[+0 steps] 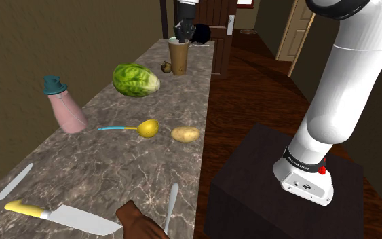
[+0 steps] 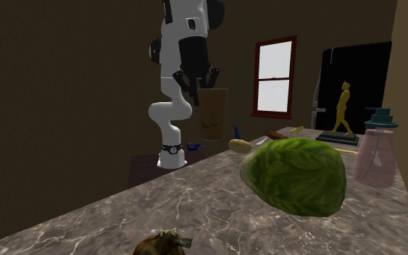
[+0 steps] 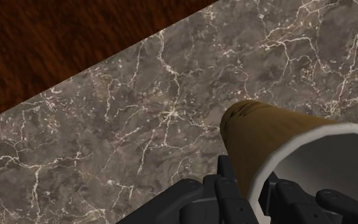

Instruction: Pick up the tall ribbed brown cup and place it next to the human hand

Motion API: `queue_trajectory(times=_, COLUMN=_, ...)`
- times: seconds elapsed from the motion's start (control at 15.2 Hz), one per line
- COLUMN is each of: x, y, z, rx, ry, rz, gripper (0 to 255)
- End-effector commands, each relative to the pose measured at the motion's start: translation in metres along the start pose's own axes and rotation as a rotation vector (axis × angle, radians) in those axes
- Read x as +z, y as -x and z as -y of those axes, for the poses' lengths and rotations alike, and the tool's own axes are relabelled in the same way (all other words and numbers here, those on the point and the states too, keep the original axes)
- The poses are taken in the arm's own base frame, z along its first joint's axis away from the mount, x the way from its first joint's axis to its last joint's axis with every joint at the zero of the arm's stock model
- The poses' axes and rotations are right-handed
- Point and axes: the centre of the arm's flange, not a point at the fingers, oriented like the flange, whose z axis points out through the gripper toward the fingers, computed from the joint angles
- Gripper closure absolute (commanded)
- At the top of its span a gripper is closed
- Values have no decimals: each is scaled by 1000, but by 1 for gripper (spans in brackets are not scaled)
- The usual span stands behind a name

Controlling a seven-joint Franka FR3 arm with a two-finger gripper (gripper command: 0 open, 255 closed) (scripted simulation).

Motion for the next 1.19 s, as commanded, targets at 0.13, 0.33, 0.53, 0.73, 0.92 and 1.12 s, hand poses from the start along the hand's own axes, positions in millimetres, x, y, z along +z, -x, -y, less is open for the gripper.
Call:
queue_trajectory(times=0.13, x=-21, y=-1, z=2, rx=0, ry=0, rz=0, gripper=255)
queue_trajectory(times=0.33, x=-36, y=-2, z=4, rx=0, ry=0, rz=0, gripper=255)
queue_trajectory(times=0.53, x=-52, y=-3, z=6, rx=0, ry=0, rz=0, gripper=255)
queue_trajectory(times=0.73, x=-68, y=-3, z=8, rx=0, ry=0, rz=0, gripper=255)
queue_trajectory(times=0.92, x=-83, y=-4, z=10, rx=0, ry=0, rz=0, gripper=255)
queue_trajectory(times=1.12, x=-85, y=9, z=33, rx=0, ry=0, rz=0, gripper=255)
